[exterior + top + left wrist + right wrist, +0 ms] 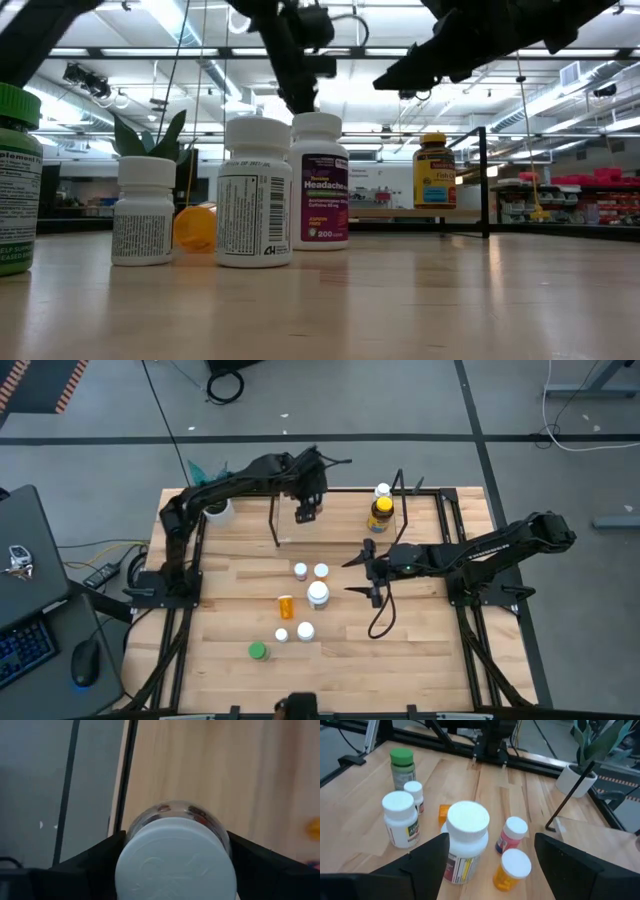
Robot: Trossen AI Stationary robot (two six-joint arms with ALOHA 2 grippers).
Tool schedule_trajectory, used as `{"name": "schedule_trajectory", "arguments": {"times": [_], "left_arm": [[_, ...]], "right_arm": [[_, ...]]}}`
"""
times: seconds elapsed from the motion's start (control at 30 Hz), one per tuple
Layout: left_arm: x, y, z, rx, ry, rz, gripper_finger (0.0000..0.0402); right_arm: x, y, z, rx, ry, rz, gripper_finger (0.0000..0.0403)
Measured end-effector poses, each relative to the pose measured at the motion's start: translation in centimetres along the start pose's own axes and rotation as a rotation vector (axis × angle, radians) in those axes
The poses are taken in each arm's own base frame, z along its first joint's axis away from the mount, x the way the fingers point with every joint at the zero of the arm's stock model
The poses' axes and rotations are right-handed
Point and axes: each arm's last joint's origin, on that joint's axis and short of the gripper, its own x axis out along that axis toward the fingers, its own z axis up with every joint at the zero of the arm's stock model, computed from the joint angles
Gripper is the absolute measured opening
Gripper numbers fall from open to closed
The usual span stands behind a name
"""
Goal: Pick and place medicine bottles onto shelf by color
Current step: Put the white-green bottle on the shelf
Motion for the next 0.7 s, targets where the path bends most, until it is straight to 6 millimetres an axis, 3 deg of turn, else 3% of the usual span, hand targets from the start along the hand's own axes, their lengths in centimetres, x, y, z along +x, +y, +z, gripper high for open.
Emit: {"name": "schedule_trajectory", "arguments": {"times": [0.3, 0.7], "left_arm": [[4.4, 2.4, -1.7, -0.050, 0.131, -0.077, 0.0308], [4.7, 3.2, -3.2, -0.045, 0.224, -0.098, 0.0332]], "right_arm": [[0.0, 0.0, -0.2, -0.005, 0.016, 0.003, 0.0299], [0.0, -0.7, -0.1, -0.002, 0.003, -0.026, 0.0299]]}}
